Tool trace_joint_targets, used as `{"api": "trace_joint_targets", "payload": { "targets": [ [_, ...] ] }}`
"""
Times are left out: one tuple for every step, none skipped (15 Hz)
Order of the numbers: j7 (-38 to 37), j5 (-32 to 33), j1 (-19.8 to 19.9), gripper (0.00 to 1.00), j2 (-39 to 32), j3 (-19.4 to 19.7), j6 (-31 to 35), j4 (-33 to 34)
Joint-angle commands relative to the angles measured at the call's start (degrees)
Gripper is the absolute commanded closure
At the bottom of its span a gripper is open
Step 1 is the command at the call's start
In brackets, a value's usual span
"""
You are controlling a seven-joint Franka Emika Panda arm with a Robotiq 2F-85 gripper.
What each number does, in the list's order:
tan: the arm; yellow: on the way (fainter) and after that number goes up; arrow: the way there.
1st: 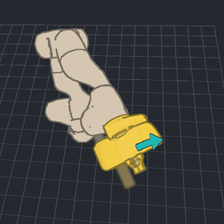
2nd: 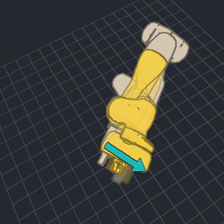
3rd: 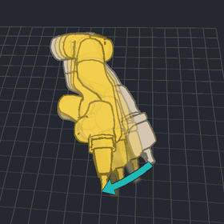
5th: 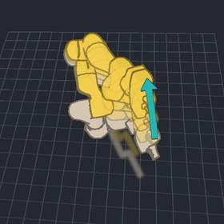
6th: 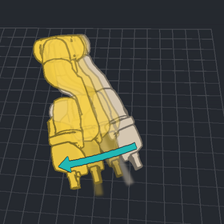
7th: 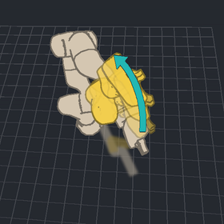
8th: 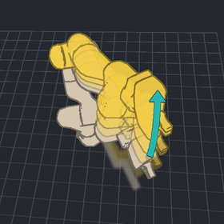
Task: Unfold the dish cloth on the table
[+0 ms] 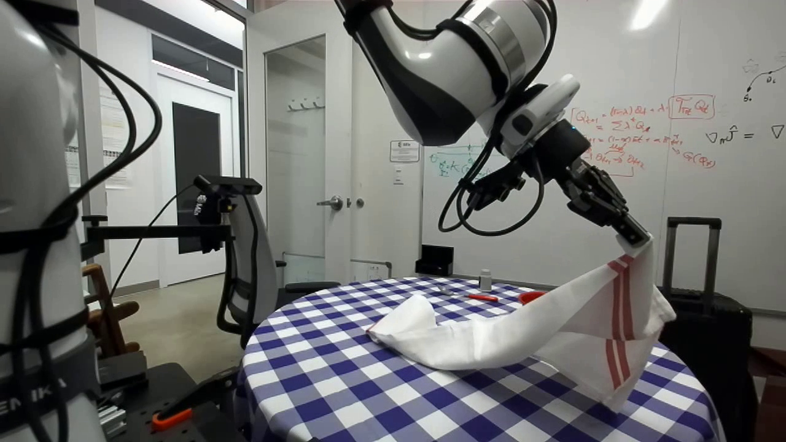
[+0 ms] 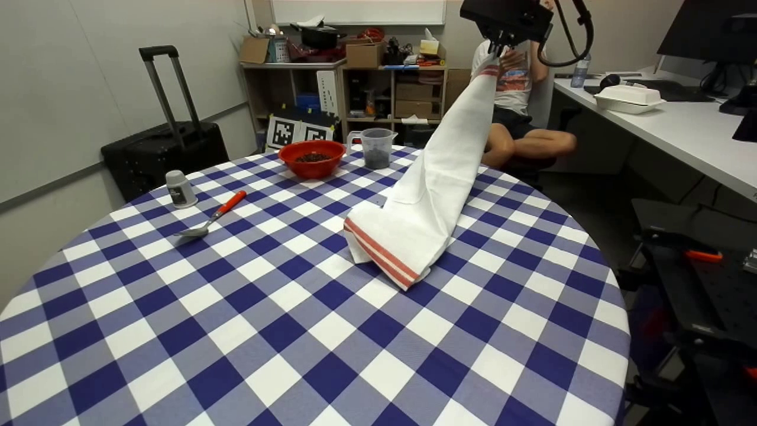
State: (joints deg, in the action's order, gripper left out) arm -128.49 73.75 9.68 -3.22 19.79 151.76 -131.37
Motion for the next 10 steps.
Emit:
{"api": "trace_joint_targets", "payload": {
  "targets": [
    [-3.57, 1.66, 2.82, 0.73, 1.42, -1.27, -1.55, -1.90],
    [-3.18, 1.16, 3.24, 0.71, 1.41, -1.44, -1.70, -2.28],
    [-3.19, 1.10, 3.48, 0.65, 1.42, -1.65, -1.71, -2.68],
    [-3.04, 0.81, 3.65, 0.58, 1.53, -1.83, -1.54, -3.14],
    [-3.02, 0.82, 3.71, 0.51, 1.58, -2.06, -1.46, -3.54],
    [-3.16, 1.01, 3.73, 0.43, 1.66, -2.26, -1.44, -3.88],
    [-3.11, 0.96, 3.72, 0.36, 1.75, -2.45, -1.32, -4.18],
    [-3.02, 0.76, 3.69, 0.28, 1.85, -2.65, -1.26, -4.48],
    [-2.76, 0.60, 3.60, 0.21, 2.10, -2.92, -1.07, -4.87],
    [-2.09, 0.20, 3.50, 0.13, 2.37, -3.25, -0.84, -5.32]
  ]
}}
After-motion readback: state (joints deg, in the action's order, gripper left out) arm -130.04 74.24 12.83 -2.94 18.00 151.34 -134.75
